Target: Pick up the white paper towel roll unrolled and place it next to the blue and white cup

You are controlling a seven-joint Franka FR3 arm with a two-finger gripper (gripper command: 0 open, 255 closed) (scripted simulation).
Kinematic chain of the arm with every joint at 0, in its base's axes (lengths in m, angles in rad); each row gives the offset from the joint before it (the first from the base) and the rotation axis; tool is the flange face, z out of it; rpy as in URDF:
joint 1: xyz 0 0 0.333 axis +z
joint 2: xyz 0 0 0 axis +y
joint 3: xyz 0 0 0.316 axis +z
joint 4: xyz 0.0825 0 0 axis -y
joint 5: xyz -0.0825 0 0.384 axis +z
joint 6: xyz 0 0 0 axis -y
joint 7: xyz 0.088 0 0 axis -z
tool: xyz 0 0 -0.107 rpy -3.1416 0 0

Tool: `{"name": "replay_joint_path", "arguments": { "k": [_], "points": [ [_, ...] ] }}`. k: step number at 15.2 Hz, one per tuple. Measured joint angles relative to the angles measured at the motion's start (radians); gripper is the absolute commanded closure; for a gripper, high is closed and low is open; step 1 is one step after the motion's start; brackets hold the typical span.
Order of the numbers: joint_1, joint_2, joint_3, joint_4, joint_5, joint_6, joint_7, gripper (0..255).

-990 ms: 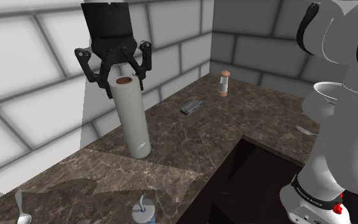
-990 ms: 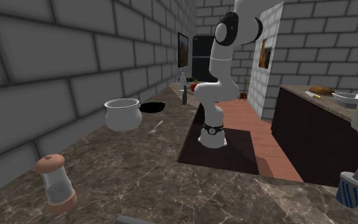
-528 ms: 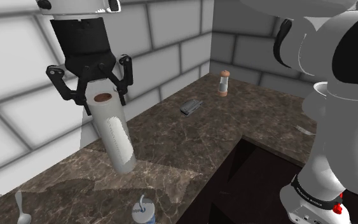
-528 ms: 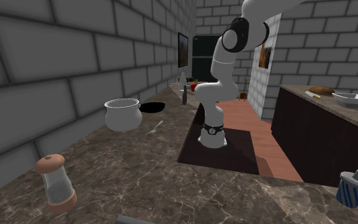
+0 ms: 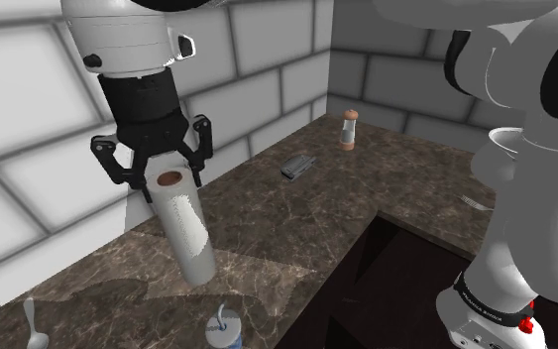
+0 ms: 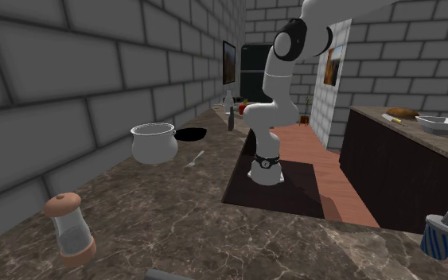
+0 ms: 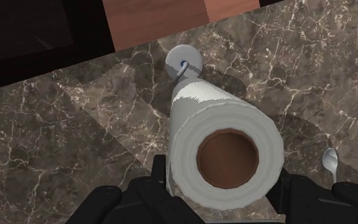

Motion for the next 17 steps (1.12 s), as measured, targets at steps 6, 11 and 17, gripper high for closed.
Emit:
{"name": "replay_joint_path", "arguments": {
  "k": [6, 11, 17],
  "points": [
    [-0.02, -0.039, -0.002, -0.135, 0.019, 0.1, -0.011, 255],
    [-0.03, -0.054, -0.005, -0.223, 0.027, 0.174, -0.019, 255],
    [-0.04, -0.073, -0.008, -0.32, 0.035, 0.262, -0.027, 255]
  ]
}}
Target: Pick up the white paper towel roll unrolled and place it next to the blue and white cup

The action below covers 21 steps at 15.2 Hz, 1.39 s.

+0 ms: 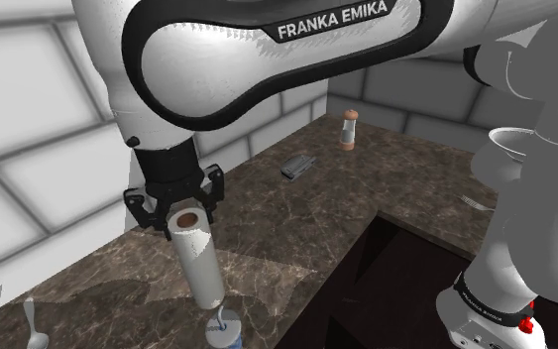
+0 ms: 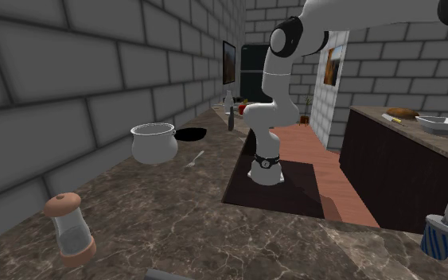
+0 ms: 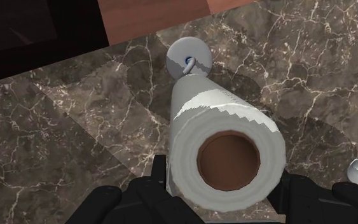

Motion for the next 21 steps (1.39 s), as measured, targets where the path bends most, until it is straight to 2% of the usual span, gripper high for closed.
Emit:
{"name": "replay_joint_path", "arguments": {
  "k": [13, 21],
  "points": [
    [-0.004, 0.01, -0.005, -0.147, -0.008, 0.168, -0.001, 255],
    [0.002, 0.031, -0.011, -0.223, -0.026, 0.408, 0.013, 255]
  ]
}}
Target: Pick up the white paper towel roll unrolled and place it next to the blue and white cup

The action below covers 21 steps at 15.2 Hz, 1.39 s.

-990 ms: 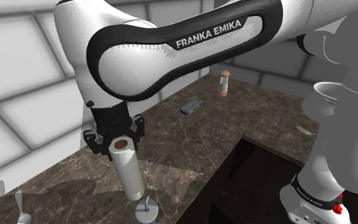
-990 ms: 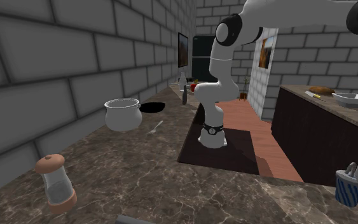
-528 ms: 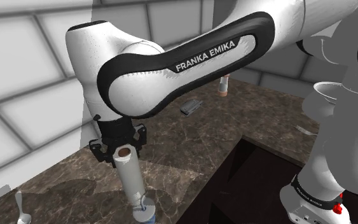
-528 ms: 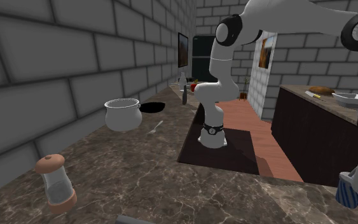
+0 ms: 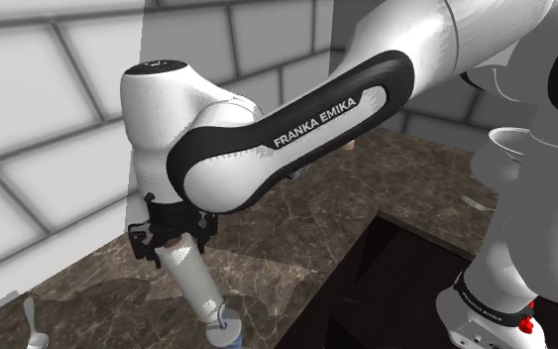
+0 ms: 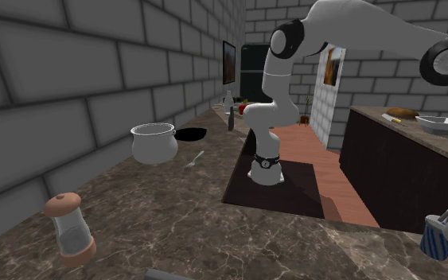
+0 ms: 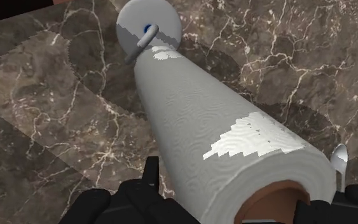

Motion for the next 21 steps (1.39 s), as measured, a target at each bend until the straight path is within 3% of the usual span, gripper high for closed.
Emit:
{"name": "replay_joint_path", "arguments": {
  "k": [5, 9, 10, 13, 15, 16, 17, 20, 21],
  "points": [
    [-0.002, 0.018, -0.011, -0.026, -0.005, 0.13, -0.008, 255],
    [0.005, 0.014, -0.013, -0.027, -0.005, 0.129, -0.003, 255],
    [0.003, 0.013, -0.013, -0.039, -0.002, 0.164, -0.007, 0],
    [0.0, 0.036, -0.02, -0.023, -0.005, 0.162, -0.018, 0],
    [-0.011, 0.016, -0.018, -0.055, 0.01, 0.217, -0.03, 0],
    [-0.003, 0.019, -0.016, -0.034, 0.007, 0.188, -0.024, 0],
    [0.003, -0.002, -0.012, -0.048, 0.011, 0.15, -0.013, 0],
    [0.003, -0.018, -0.008, 0.022, 0.021, -0.126, -0.018, 0],
    [0.003, -0.022, -0.008, 0.033, 0.023, -0.169, -0.019, 0]
  ]
}}
